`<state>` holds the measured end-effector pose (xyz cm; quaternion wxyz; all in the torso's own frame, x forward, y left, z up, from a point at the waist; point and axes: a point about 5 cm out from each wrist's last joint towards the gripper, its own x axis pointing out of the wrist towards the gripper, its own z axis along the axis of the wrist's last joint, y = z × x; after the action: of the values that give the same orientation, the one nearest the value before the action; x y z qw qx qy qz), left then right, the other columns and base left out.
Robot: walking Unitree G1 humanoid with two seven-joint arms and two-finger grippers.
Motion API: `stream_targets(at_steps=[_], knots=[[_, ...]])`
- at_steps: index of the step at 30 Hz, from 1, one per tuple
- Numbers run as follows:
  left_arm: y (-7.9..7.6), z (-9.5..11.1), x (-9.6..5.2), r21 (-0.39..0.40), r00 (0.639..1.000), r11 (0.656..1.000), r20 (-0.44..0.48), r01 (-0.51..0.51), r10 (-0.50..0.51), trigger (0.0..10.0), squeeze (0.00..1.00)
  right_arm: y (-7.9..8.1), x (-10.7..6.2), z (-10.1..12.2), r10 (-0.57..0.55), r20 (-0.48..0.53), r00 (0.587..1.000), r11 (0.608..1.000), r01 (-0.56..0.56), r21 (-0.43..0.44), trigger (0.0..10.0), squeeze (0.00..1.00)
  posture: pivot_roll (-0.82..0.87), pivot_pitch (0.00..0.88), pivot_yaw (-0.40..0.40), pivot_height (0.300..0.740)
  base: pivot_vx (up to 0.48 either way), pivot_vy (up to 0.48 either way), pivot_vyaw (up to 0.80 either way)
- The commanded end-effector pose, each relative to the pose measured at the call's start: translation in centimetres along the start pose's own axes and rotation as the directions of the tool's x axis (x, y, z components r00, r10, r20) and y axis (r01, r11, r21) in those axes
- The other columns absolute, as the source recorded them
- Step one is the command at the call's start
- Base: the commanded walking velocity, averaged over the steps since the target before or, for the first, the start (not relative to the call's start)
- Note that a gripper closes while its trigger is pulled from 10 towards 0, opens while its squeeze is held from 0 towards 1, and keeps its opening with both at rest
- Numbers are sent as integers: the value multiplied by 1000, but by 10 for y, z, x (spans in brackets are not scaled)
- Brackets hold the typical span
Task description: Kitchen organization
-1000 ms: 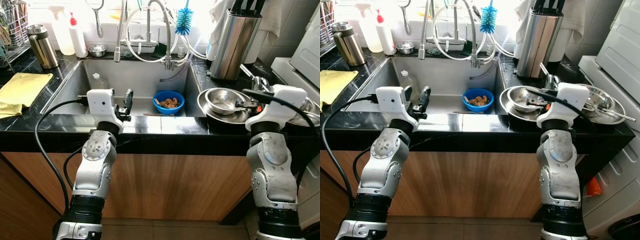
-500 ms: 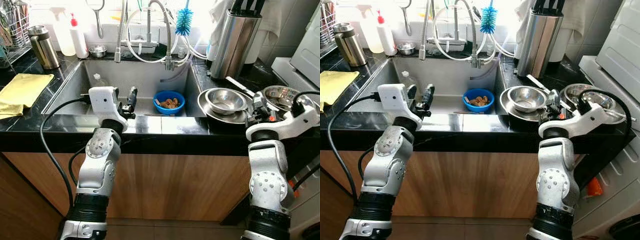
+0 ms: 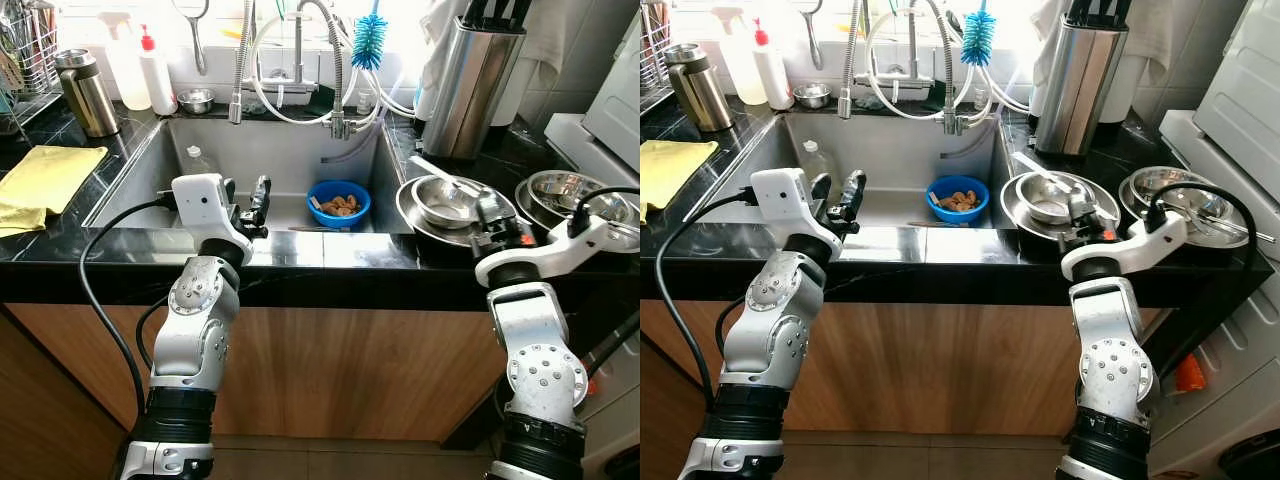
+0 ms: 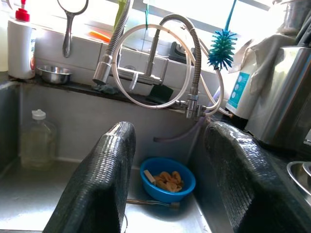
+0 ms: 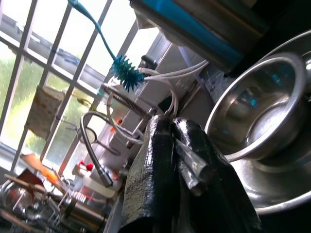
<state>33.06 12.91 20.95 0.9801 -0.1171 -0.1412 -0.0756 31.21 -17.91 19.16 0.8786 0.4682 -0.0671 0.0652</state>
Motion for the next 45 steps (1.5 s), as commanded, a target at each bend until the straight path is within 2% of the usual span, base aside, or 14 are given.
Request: stream_targets(at_steps=[1, 9, 12, 18, 22, 23, 24, 26, 27, 30, 33, 35, 37, 45], knots=[[-5, 8, 3, -7, 1000, 1000, 21, 16, -16, 10000, 0, 11, 3, 2, 61, -30, 998, 997, -62, -37, 10000, 0, -54, 39, -32, 740, 0, 0, 0], [-5, 8, 3, -23, 1000, 1000, 20, 10, -10, 10000, 0, 22, -1, -2, 160, -155, 975, 987, -163, -5, 10000, 0, -54, 39, -36, 740, 0, 0, 0], [-10, 11, 5, -82, 999, 995, 23, 51, -49, 10000, 0, 25, -9, -9, 260, -195, 946, 965, -247, 88, 10000, 0, -48, 31, -42, 740, 0, 0, 0], [-9, 11, 5, -191, 1000, 981, 8, 28, -27, 10000, 0, 21, -15, -10, 305, -183, 934, 949, -283, 140, 10000, 0, -47, 22, -45, 740, 0, 0, 0], [-5, 11, 8, -383, 1000, 924, -10, 5, -10, 10000, 0, 17, -19, -9, 327, -159, 932, 936, -297, 188, 10000, 0, -45, 16, -46, 740, 0, 0, 0], [-4, 11, 8, -483, 1000, 875, -16, 0, -8, 10000, 0, 15, -21, -11, 330, -160, 930, 935, -298, 194, 10000, 0, -44, 12, -45, 740, 0, 0, 0], [-3, 10, 9, -508, 1000, 861, -23, -4, -9, 10000, 0, 14, -22, -12, 334, -158, 929, 932, -301, 201, 10000, 0, -43, 13, -46, 740, 0, 0, 0], [-3, 9, 9, -490, 999, 871, -31, 7, -26, 10000, 0, 12, -25, -16, 337, -157, 928, 931, -303, 206, 10000, 0, -41, 13, -46, 740, 0, 0, 0], [-6, 8, 8, -436, 998, 899, -37, 37, -59, 10000, 0, 13, -26, -17, 353, -152, 923, 922, -315, 223, 10000, 0, -39, 18, -47, 740, 0, 0, 0], [-17, 8, 6, -482, 994, 873, -43, 71, -105, 10000, 0, 18, -29, -23, 402, -150, 903, 894, -351, 280, 10000, 0, -39, 18, -47, 740, 0, 0, 0], [-23, 6, 4, -478, 986, 871, -53, 114, -158, 10000, 0, 16, -30, -34, 370, -226, 901, 919, -318, 235, 10000, 0, -36, 24, -49, 740, 0, 0, 0], [-26, 5, 3, -489, 981, 863, -65, 128, -183, 10000, 0, 24, -35, -39, 436, -254, 863, 892, -379, 245, 10000, 0, -35, 30, -48, 740, 0, 0, 0], [-27, 5, 3, -493, 981, 861, -69, 127, -184, 10000, 0, 28, -37, -39, 467, -249, 849, 875, -403, 266, 10000, 0, -35, 30, -48, 740, 0, 0, 0], [-29, 6, 3, -489, 976, 859, -63, 151, -208, 10000, 0, 27, -37, -39, 466, -253, 848, 877, -406, 255, 10000, 0, -36, 35, -49, 740, 0, 0, 0]])
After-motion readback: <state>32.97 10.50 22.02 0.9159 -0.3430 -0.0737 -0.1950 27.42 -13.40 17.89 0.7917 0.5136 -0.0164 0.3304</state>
